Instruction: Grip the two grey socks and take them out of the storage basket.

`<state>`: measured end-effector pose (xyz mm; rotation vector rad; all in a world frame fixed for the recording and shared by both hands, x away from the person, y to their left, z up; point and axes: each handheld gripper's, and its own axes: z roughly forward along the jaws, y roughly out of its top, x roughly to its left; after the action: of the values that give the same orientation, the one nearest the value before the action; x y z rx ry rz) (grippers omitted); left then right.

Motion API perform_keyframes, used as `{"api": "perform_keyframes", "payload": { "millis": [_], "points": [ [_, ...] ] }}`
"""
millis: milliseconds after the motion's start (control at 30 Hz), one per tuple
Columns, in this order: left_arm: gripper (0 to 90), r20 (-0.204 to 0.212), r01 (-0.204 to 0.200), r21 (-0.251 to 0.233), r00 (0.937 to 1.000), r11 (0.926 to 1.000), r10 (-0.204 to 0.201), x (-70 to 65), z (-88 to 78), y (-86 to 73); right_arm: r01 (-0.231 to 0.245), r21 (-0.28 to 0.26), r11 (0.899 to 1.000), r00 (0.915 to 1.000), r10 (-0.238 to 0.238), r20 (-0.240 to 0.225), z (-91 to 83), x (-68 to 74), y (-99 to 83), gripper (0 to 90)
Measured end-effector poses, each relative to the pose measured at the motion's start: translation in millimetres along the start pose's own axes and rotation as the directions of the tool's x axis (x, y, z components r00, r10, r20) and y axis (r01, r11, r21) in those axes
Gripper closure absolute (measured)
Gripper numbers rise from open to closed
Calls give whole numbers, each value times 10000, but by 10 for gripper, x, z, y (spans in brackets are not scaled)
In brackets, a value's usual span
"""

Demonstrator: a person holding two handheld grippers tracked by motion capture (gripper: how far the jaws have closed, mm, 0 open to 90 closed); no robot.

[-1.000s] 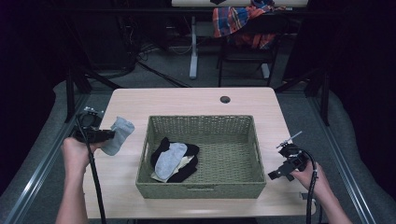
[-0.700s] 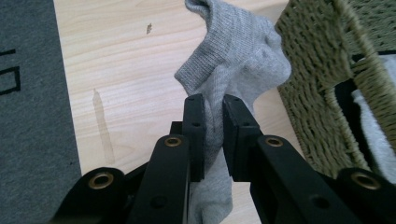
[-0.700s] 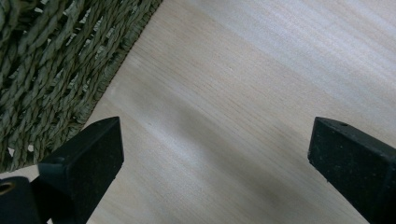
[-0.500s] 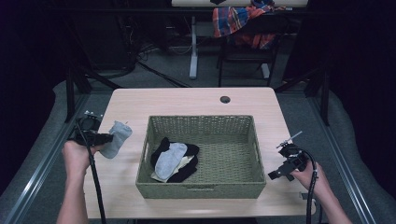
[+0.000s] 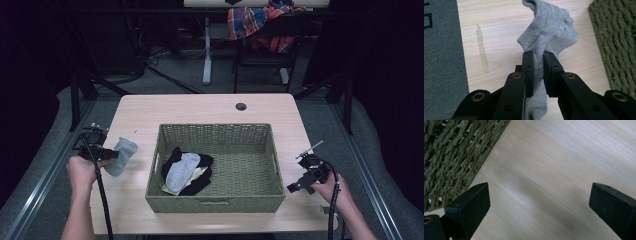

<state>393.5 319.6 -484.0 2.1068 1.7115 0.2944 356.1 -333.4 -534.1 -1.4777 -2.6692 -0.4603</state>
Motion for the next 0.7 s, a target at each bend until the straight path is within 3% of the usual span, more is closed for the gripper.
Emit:
{"api": "perform_keyframes", "payload": {
  "millis": [233,500,633,700],
  "points": [
    [808,106,169,715,9998,9973,-177,13,208,-38,-7,-2,10000,9999,7,-102,0,2,0,31],
    [796,322,283,1216,9990,9922,-324,50,321,-60,-62,-16,10000,9998,62,-167,8,2,-2,31],
    [736,347,362,1443,9985,9889,-416,61,336,-70,39,94,9999,9999,-38,-128,3,-1,1,31],
    [660,277,377,1516,9987,9877,-423,55,315,-61,39,89,10000,9999,-38,-118,1,-1,1,31]
  ]
}}
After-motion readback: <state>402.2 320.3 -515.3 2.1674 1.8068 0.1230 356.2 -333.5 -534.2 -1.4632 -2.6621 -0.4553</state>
